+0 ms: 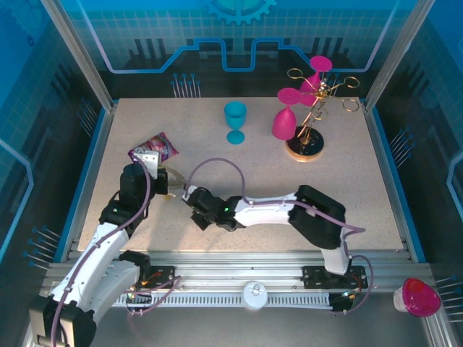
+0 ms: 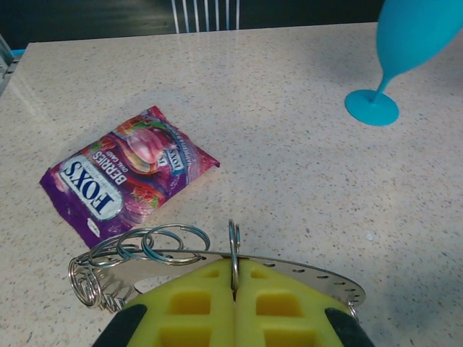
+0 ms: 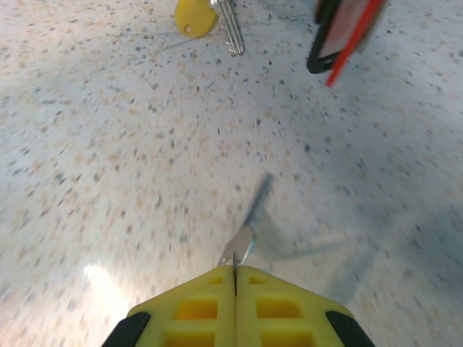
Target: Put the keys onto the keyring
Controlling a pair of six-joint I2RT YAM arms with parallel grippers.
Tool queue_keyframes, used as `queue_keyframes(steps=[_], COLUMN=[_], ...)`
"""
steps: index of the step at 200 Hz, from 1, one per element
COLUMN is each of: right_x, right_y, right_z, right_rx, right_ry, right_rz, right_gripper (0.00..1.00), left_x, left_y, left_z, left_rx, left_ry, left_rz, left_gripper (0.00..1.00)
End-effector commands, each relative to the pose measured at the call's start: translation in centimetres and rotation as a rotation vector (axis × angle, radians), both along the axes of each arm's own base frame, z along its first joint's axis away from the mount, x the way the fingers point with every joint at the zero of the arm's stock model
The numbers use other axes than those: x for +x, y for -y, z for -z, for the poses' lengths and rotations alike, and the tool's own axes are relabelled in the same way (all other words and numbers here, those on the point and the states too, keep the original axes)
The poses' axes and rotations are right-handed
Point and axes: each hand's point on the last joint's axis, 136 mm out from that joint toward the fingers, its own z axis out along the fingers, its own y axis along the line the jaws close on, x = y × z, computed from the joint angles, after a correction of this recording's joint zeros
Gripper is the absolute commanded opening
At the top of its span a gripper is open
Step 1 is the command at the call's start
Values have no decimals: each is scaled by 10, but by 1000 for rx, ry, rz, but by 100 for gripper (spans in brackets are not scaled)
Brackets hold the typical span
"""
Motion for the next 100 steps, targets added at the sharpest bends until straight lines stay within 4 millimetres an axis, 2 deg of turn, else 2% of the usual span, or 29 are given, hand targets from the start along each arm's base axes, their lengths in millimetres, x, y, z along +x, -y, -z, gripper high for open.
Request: queue_keyframes(steps=[1, 31, 49, 55, 80, 100], right_x=[-9, -23, -26, -32, -38, -40], right_y=[30, 76, 98, 111, 136, 150], right_z=[-8, 4, 3, 11, 12, 12], right_rx=[1, -4, 23, 16, 80, 117], right_ry=[-68, -189, -250, -287, -400, -457], right_rz=[2, 10, 25, 25, 33, 43], right_gripper=[0, 0, 0, 0, 0, 0], left_x=[3, 0, -8, -12, -29, -35], left_y=[16, 42, 67, 77, 118, 139], left_z=[-14, -16, -15, -15, -10, -3], left_rx=[-1, -17, 0, 12, 86, 101], left_ry=[64, 60, 57, 56, 51, 18], left_rz=[110, 264, 403, 461, 683, 785], left_gripper=[0, 0, 0, 0, 0, 0])
